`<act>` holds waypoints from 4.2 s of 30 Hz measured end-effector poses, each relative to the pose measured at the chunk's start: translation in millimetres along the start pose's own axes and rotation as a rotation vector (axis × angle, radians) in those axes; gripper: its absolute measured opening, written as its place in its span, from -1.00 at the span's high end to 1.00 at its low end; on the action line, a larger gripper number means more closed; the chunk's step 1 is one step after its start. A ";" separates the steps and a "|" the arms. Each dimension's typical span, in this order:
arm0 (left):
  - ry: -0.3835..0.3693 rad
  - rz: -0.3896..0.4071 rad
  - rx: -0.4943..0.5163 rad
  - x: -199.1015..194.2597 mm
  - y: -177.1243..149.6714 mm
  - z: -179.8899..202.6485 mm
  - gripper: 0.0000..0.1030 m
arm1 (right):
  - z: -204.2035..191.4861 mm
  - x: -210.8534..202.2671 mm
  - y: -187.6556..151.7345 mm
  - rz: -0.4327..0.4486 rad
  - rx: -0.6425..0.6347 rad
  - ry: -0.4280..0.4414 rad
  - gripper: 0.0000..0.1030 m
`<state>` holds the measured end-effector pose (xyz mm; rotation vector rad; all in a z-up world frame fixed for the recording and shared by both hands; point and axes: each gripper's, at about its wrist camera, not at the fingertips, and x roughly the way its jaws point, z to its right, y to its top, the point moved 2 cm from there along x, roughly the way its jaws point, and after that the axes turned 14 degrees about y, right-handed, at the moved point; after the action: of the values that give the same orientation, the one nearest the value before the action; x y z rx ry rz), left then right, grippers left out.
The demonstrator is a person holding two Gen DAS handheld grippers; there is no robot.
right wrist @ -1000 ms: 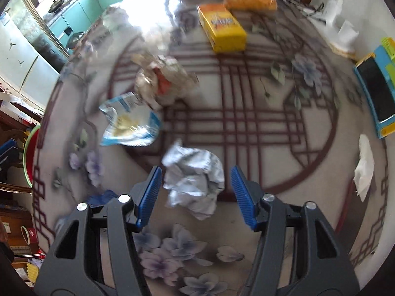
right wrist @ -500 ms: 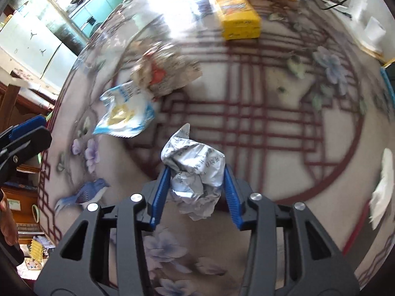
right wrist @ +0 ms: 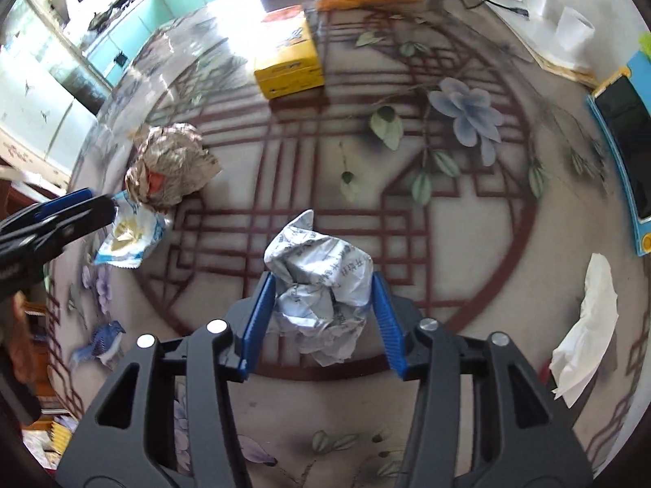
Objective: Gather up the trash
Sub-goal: 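Grasp the crumpled newspaper with the left tool while the right tool grasps the foil ball, then carry the newspaper and foil ball over the red bucket, then open both tools to drop the newspaper and foil ball into the bucket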
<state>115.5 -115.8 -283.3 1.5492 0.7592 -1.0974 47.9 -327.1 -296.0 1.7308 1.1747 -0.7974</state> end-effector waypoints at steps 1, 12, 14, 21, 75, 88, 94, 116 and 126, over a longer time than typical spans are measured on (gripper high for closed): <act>-0.002 -0.007 -0.002 4.7 4.5 2.2 -0.27 | 3.3 -3.4 0.3 0.008 0.016 0.012 -0.06; -0.040 -0.078 0.006 54.3 40.2 24.0 0.11 | 26.0 -21.2 2.7 0.044 0.105 0.027 -0.06; -0.046 -0.067 0.017 55.2 42.8 26.0 0.23 | 27.7 -19.6 3.3 0.039 0.115 0.032 -0.06; -0.043 -0.025 0.033 45.8 50.2 25.4 0.41 | 19.8 -25.9 6.7 0.046 0.121 0.071 -0.06; 0.008 0.148 -0.151 -89.3 -58.5 -100.0 0.37 | -89.9 -53.2 9.8 0.165 -0.009 0.139 0.07; 0.100 0.154 -0.292 -103.3 -98.6 -228.6 0.37 | -231.5 -17.2 6.4 0.109 -0.192 0.219 0.07; 0.136 0.148 -0.356 -102.8 -115.9 -291.5 0.37 | -299.3 6.2 4.7 0.081 -0.266 0.267 0.06; 0.289 0.095 -0.533 -90.0 -170.0 -477.7 0.37 | -512.0 126.9 -8.5 -0.086 -0.534 0.412 0.03; 0.301 0.081 -0.571 -78.8 -176.9 -508.6 0.37 | -552.5 161.7 -23.8 -0.161 -0.622 0.398 0.02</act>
<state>61.8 425.2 -259.8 1.2441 1.0919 -0.5205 100.7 240.7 -213.4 1.3045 1.6336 -0.1297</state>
